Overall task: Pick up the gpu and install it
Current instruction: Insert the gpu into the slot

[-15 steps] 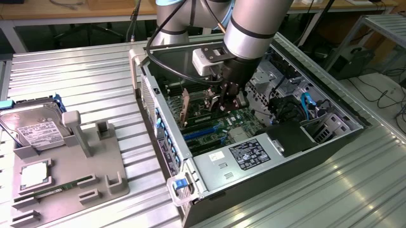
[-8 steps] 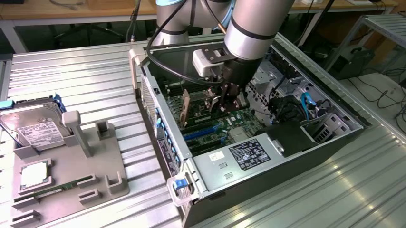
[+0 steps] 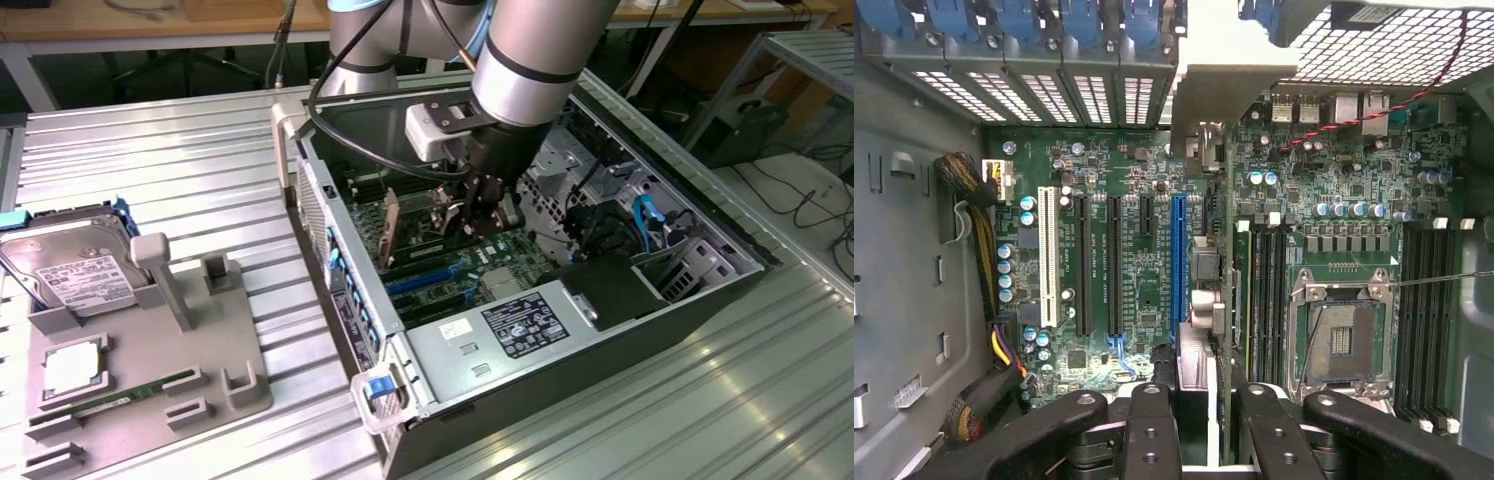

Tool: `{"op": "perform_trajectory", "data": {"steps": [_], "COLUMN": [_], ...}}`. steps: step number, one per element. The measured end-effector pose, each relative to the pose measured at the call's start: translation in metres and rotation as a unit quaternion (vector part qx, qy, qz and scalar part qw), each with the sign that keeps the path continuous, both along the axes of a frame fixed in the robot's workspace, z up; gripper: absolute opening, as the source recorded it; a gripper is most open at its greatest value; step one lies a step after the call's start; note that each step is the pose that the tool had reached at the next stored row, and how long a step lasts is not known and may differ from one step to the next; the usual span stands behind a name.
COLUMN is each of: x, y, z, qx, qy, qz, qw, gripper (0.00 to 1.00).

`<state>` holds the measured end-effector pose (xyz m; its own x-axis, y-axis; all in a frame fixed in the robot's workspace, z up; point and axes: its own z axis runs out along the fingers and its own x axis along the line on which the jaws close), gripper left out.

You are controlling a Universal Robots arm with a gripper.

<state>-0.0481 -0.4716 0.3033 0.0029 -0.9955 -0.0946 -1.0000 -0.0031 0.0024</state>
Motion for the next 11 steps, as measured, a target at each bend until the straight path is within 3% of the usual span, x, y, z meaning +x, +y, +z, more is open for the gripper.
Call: {"op": "perform_trajectory", "data": {"steps": [4, 5, 8, 11], "x": [-0.002, -0.002, -0.002, -0.0023], "y": [0.0, 0.0, 0.0005, 0.0006], "z": [-0.0018, -0.0021, -0.0052, -0.0052], "qx": [-0.0009, -0.0049, -0.0208, -0.0208], "qy": [0.0005, 0.0007, 0.0005, 0.0006], "qz": [0.0, 0.0, 0.0, 0.0], "qw": [1.0, 1.0, 0.9998, 0.9998], "gripper": [0.28, 0.28, 0.28, 0.28]}}
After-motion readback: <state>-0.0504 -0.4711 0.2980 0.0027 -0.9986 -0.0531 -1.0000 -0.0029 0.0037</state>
